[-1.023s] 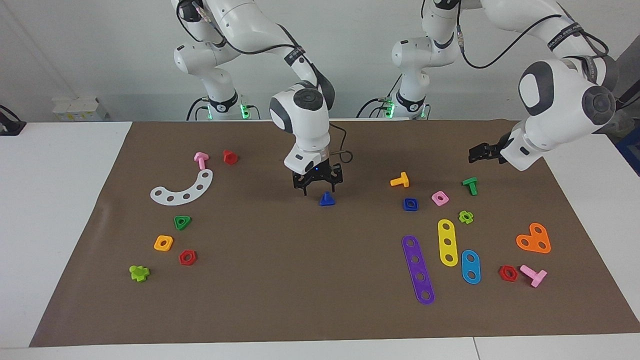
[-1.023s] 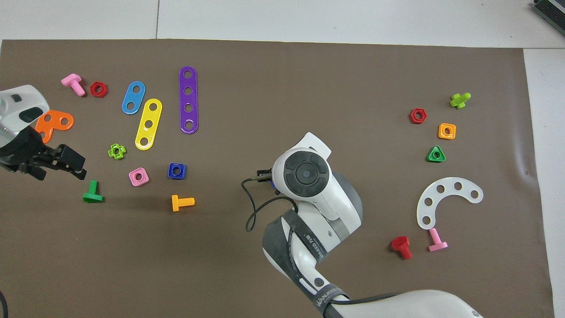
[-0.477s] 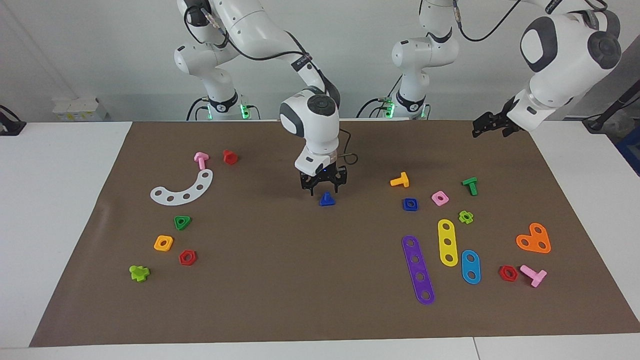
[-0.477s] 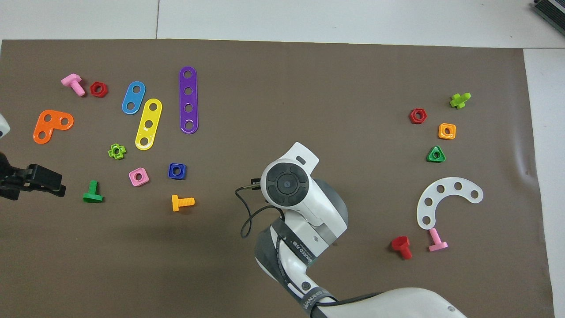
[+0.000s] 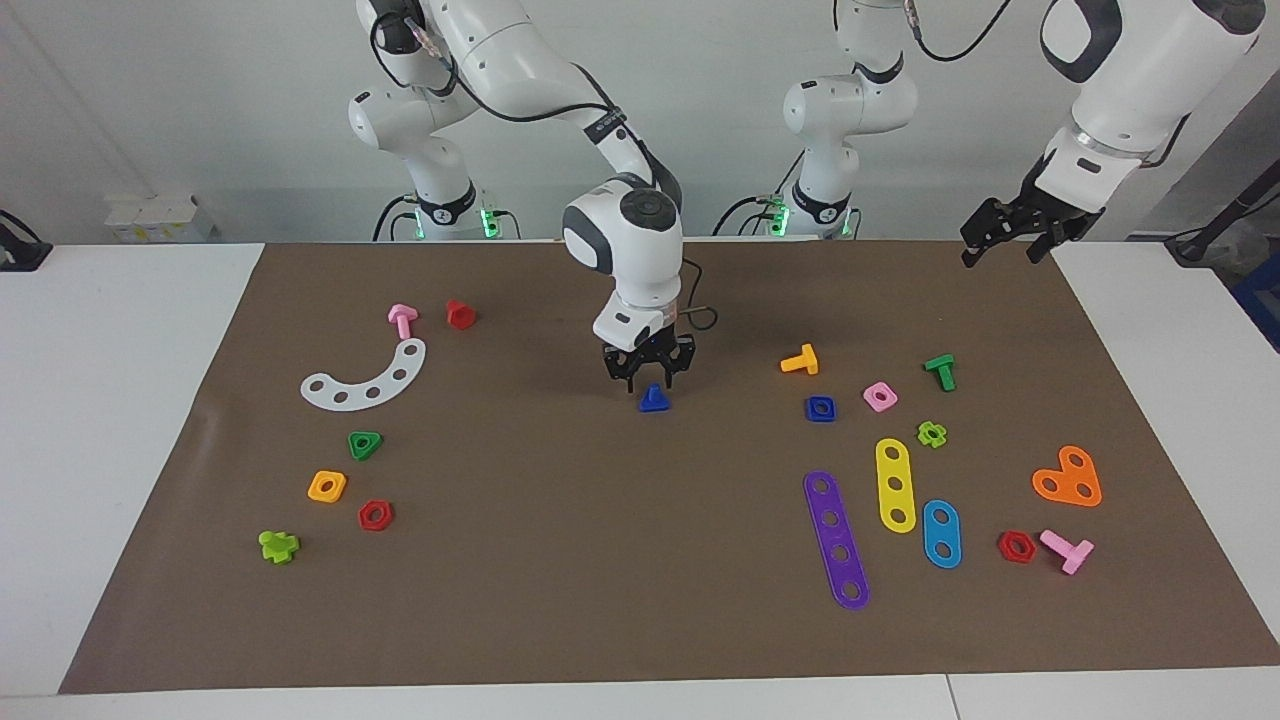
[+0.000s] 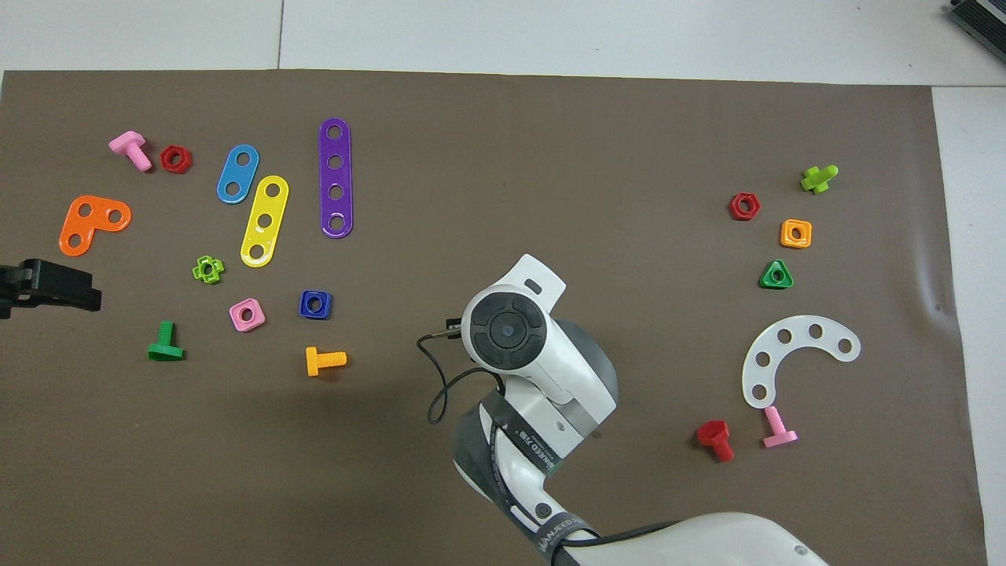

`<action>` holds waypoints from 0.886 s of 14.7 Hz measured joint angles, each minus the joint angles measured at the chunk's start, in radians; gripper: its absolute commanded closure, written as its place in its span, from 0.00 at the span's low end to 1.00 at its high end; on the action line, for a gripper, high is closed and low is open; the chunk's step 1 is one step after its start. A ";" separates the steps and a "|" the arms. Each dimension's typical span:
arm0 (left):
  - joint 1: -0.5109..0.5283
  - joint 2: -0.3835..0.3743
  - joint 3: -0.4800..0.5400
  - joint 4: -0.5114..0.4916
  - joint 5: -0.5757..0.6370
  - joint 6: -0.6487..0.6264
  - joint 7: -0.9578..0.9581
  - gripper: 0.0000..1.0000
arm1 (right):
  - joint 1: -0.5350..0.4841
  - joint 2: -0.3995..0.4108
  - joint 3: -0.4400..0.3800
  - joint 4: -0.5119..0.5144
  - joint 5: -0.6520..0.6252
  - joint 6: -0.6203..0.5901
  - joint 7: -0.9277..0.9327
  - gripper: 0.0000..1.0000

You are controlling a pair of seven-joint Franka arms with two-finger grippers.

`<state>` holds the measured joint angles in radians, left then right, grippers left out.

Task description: Unscrew and place screws in storage area

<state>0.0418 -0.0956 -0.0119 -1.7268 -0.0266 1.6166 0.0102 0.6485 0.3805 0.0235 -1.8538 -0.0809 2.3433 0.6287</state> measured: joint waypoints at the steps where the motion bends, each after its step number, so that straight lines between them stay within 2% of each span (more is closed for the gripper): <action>1: 0.000 0.001 0.000 0.000 0.000 0.005 0.000 0.00 | 0.001 0.000 0.000 0.002 0.000 0.004 0.004 0.68; 7: 0.000 0.003 0.000 -0.003 0.000 0.071 0.013 0.00 | 0.004 0.001 0.000 0.000 -0.001 0.038 0.016 0.72; 8: 0.000 0.003 0.000 -0.003 0.000 0.073 0.013 0.00 | 0.004 0.001 0.000 -0.001 -0.001 0.038 0.016 0.81; 9: 0.000 0.003 0.000 -0.003 0.000 0.074 0.014 0.00 | 0.004 0.002 -0.001 -0.002 -0.002 0.038 0.016 0.99; 13: 0.000 0.003 0.000 -0.005 0.000 0.106 0.016 0.00 | 0.001 -0.001 -0.007 -0.004 -0.002 0.038 0.049 1.00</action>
<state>0.0418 -0.0921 -0.0120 -1.7314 -0.0266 1.7223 0.0260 0.6499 0.3796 0.0166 -1.8574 -0.0830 2.3814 0.6775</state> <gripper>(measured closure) 0.000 0.811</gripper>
